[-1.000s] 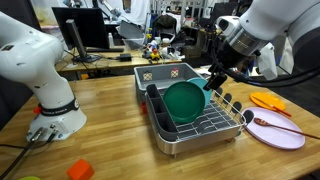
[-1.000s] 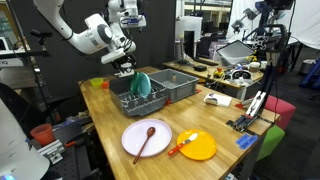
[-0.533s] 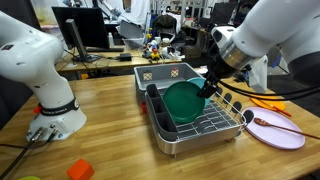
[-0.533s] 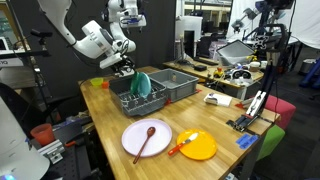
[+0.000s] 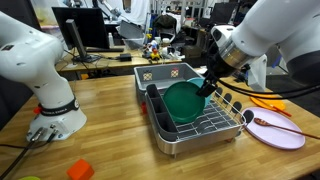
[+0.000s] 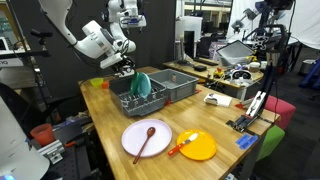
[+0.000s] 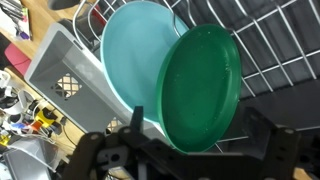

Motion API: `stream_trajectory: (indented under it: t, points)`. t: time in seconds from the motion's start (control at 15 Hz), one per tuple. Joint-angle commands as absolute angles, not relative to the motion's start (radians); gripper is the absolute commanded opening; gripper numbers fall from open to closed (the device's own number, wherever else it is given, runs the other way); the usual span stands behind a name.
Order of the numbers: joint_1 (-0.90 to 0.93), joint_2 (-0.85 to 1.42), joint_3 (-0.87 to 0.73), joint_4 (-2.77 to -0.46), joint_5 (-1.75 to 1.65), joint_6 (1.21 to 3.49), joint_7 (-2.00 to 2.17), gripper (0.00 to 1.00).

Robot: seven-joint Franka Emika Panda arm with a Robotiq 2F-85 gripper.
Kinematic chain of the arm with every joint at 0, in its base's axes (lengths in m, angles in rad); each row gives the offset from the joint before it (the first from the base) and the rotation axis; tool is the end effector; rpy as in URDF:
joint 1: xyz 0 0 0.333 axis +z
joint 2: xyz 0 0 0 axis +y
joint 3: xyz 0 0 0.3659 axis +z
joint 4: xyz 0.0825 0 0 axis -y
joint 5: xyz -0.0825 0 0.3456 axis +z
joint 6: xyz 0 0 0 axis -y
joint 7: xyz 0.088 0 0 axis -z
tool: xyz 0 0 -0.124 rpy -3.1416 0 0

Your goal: Take the green plate out of the dish rack

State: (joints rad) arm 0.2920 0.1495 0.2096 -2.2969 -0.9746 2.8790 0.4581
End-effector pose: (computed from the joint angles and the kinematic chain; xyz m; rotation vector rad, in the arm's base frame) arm 0.4493 0.2931 0.3825 2.5501 1.2790 0.7995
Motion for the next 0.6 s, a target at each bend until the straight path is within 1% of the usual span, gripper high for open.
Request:
stream_trajectory:
  t: [0.0,0.27,0.53]
  points:
    - [0.307,0.149,0.177,-2.271,-1.105,2.883,0.571,1.0]
    - [0.31,0.17,0.169,-2.241,-1.29,2.873,0.726,1.0]
    - [0.312,0.212,0.178,-2.252,-1.365,2.882,0.813,1.0]
